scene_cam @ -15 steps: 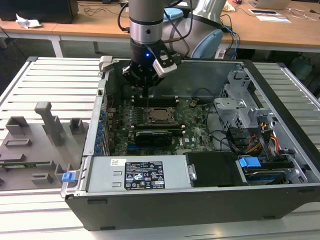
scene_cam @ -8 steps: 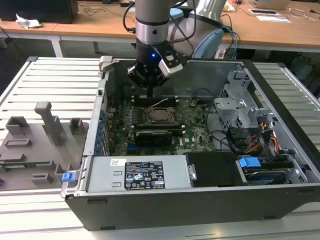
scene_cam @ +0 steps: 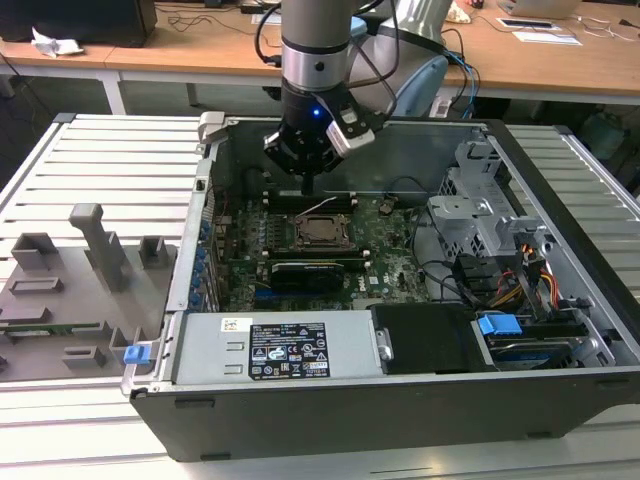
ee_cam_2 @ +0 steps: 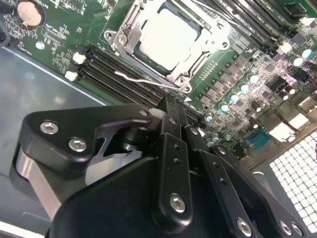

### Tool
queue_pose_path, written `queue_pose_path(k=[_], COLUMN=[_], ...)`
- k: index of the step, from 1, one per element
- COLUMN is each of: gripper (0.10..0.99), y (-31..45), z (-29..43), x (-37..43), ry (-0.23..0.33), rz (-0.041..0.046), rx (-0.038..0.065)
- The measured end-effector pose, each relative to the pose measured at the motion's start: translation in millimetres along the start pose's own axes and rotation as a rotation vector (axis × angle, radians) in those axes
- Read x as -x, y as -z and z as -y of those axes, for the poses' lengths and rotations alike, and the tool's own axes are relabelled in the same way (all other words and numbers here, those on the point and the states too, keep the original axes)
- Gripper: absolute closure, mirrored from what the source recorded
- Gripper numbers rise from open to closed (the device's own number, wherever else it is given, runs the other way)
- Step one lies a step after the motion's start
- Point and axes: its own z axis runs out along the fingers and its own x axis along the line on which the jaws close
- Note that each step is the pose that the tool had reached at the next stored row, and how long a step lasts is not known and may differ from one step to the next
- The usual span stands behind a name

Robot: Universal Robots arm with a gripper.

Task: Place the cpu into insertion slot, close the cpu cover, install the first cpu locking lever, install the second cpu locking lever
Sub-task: 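Install the first cpu locking lever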

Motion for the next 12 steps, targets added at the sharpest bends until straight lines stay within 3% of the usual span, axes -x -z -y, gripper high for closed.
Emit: queue_pose_path(k=[3, 12], gripper=[0.98, 0.98], y=[-4.5, -8.3], z=[0.3, 0.5], x=[0.9, 1.4], ry=[-0.045, -0.045], rz=[0.0019, 0.0018], rx=[-0.001, -0.001])
